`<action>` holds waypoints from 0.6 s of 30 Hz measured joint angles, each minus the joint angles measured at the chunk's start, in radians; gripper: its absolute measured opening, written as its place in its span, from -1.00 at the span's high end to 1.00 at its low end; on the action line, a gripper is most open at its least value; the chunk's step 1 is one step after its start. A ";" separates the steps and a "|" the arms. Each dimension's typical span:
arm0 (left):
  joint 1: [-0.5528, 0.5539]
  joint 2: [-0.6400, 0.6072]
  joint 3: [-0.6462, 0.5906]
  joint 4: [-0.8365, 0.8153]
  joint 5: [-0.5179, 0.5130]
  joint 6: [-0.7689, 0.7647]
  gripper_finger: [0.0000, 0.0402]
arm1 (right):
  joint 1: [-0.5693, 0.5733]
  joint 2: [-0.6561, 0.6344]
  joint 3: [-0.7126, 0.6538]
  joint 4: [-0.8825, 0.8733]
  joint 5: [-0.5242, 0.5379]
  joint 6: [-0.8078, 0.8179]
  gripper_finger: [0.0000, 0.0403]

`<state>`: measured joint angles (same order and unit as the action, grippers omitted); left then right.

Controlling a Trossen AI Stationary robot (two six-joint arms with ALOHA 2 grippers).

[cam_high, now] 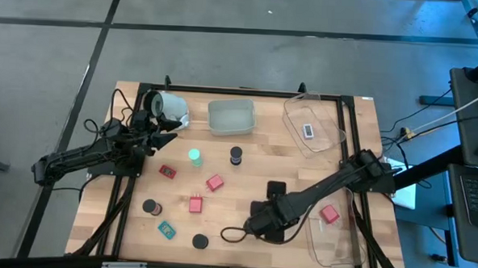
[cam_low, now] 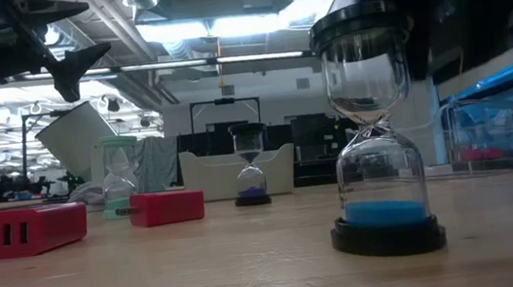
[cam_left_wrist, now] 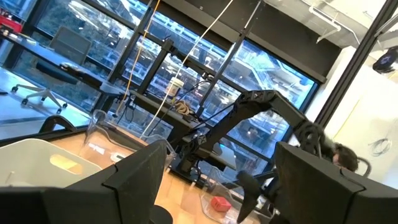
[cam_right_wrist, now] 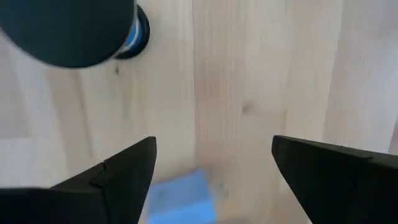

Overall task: Pick & Place Office items
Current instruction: Put the white charger adapter into the bottom transparent bin

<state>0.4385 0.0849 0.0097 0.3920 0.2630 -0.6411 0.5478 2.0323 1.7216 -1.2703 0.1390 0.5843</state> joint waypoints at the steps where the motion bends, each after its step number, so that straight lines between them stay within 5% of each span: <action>1: 0.000 0.000 0.000 0.000 0.000 0.000 -0.48 | -0.001 0.000 0.020 -0.029 -0.027 0.056 -0.60; 8: 0.000 0.000 0.000 0.000 0.000 0.025 -0.48 | -0.015 -0.002 0.023 -0.088 -0.193 0.577 -0.60; 18: 0.000 0.000 0.000 0.000 0.023 0.034 -0.48 | -0.021 -0.001 -0.072 -0.103 -0.255 0.778 -0.60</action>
<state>0.4381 0.0849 0.0097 0.3920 0.2856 -0.6071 0.5270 2.0312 1.6500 -1.3737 -0.1156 1.3626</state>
